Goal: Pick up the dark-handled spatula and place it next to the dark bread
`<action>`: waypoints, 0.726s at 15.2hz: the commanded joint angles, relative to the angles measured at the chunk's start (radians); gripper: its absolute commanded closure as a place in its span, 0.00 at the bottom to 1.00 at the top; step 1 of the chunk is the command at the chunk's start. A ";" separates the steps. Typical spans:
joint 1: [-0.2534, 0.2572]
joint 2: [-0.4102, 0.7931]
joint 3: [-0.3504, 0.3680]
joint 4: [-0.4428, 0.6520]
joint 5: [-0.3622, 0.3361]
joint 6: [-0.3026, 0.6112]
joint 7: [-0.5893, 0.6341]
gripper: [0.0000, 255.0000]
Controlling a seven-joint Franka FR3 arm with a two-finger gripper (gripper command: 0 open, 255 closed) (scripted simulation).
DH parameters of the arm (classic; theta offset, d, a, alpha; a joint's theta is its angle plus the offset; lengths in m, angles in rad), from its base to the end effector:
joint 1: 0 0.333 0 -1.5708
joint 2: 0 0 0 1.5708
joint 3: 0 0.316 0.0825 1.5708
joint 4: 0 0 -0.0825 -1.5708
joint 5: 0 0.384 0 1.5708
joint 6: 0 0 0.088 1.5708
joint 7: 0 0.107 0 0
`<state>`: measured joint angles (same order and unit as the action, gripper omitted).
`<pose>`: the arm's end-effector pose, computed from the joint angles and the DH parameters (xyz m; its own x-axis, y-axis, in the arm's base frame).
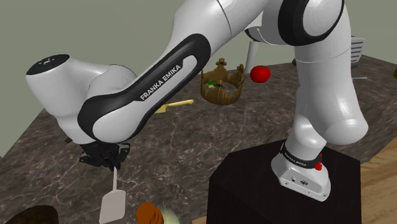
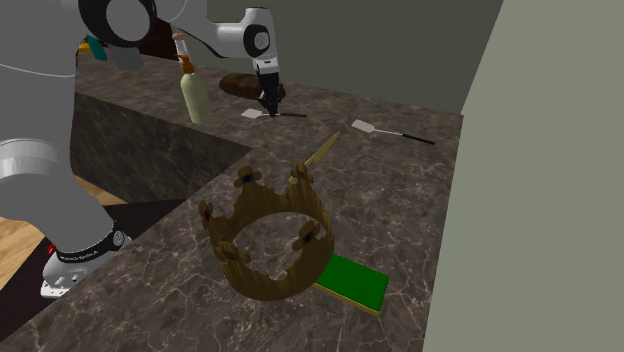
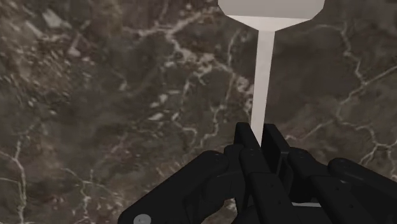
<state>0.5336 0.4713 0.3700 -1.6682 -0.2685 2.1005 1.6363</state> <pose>0.4452 0.5002 0.3472 0.8046 -0.5901 0.0662 -0.5914 -0.8064 0.0001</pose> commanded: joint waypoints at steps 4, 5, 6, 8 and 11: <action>0.002 0.009 -0.002 0.002 -0.004 0.007 0.002 1.00; 0.002 0.009 -0.002 0.002 -0.004 0.007 0.002 1.00; 0.002 0.009 -0.002 0.002 -0.004 0.007 0.002 1.00; 0.002 0.009 -0.002 0.002 -0.004 0.007 0.002 0.00; 0.002 0.009 -0.002 0.002 -0.004 0.007 0.002 0.00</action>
<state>0.5354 0.4801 0.3681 -1.6666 -0.2721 2.1077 1.6385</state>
